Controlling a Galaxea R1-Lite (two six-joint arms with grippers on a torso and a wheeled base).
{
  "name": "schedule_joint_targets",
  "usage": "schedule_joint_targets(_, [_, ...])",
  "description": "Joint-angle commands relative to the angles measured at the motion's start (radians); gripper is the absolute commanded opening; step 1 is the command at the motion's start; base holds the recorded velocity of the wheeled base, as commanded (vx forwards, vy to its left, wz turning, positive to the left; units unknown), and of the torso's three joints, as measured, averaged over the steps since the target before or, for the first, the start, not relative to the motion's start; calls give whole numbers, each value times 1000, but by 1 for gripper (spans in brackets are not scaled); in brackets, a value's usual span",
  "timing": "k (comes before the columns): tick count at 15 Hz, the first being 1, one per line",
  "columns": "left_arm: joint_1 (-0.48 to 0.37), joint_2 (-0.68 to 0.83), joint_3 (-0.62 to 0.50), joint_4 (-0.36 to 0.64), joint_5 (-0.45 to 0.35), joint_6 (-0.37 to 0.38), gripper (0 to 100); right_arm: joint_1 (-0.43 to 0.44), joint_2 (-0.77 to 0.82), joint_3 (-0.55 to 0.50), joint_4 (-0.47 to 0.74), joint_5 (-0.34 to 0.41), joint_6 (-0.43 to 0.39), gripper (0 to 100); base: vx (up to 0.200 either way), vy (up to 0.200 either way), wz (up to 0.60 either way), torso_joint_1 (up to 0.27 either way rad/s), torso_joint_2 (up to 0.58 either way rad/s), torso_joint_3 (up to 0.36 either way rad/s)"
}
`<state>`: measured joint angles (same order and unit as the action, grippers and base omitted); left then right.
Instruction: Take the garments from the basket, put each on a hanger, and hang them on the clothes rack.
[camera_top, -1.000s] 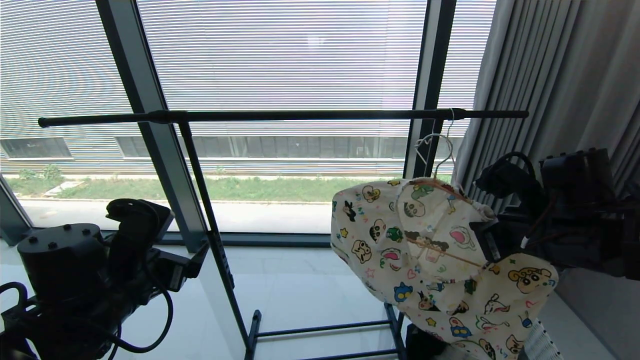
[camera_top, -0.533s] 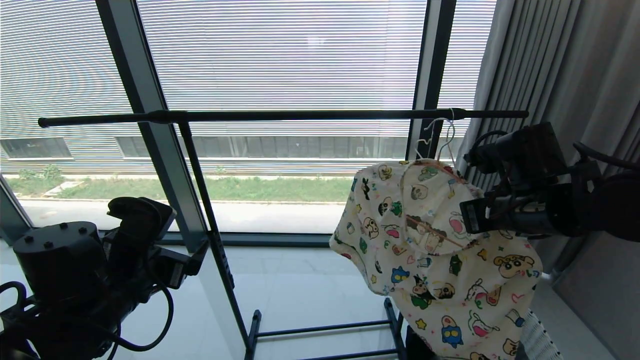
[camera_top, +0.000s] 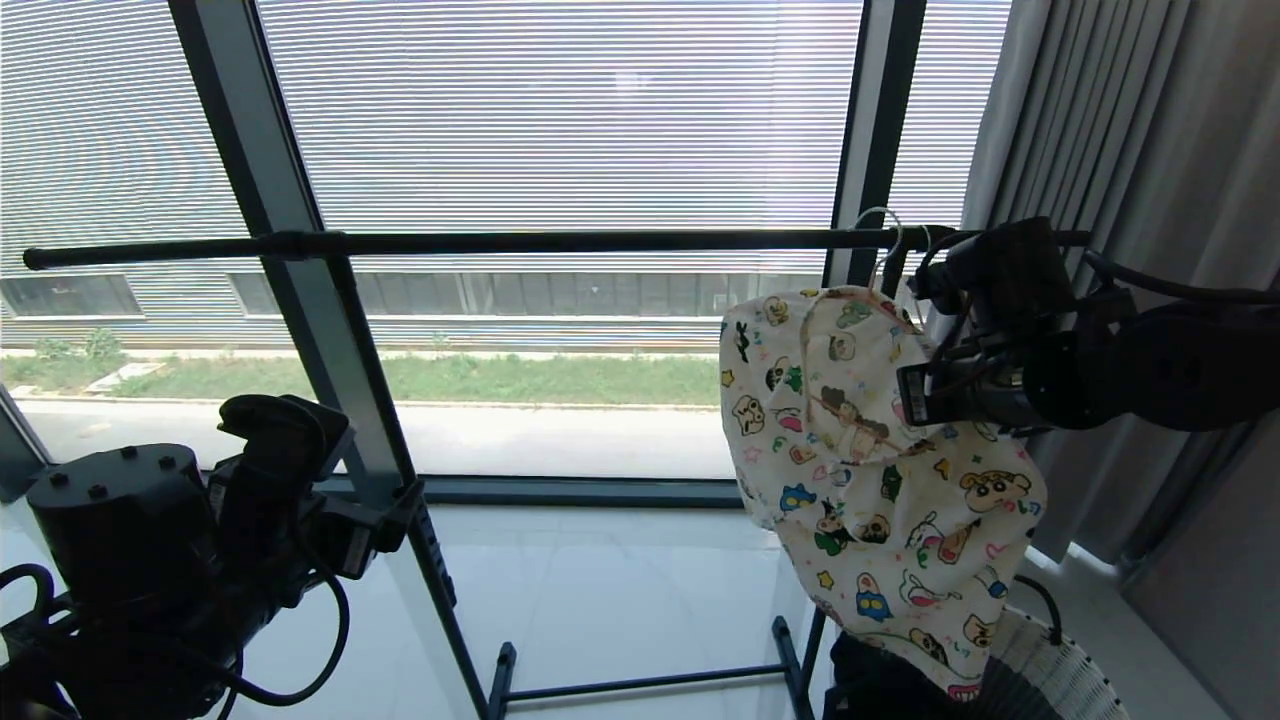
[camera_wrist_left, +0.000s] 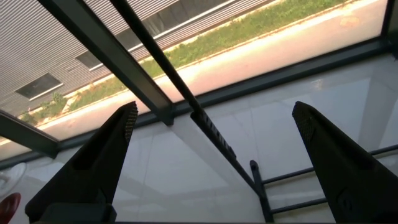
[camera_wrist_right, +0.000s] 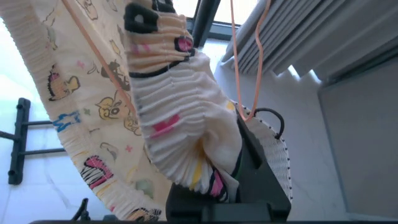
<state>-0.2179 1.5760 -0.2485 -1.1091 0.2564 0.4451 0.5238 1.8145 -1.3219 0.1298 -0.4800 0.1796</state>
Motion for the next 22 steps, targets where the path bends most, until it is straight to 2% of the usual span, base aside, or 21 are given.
schedule_joint_targets(1, [0, -1, 0, 0, 1, 0, 100, -1, 9, -7, 1, -5, 0, 0, 200, 0, 0, 2, 2, -2])
schedule_joint_targets(7, [0, -1, 2, 0, 1, 0, 100, -1, 11, -3, 2, -19, 0, 0, 200, 0, 0, 4, 0, 1])
schedule_joint_targets(16, [-6, -4, 0, -1, 1, 0, 100, -39, 89, -23, 4, -19, -3, 0, 0, 0, 0, 0, 0, 0])
schedule_joint_targets(22, [-17, -2, 2, -1, 1, -2, 100, -38, 129, -103, 19, -20, -8, 0, 0, 0, 0, 0, 0, 0])
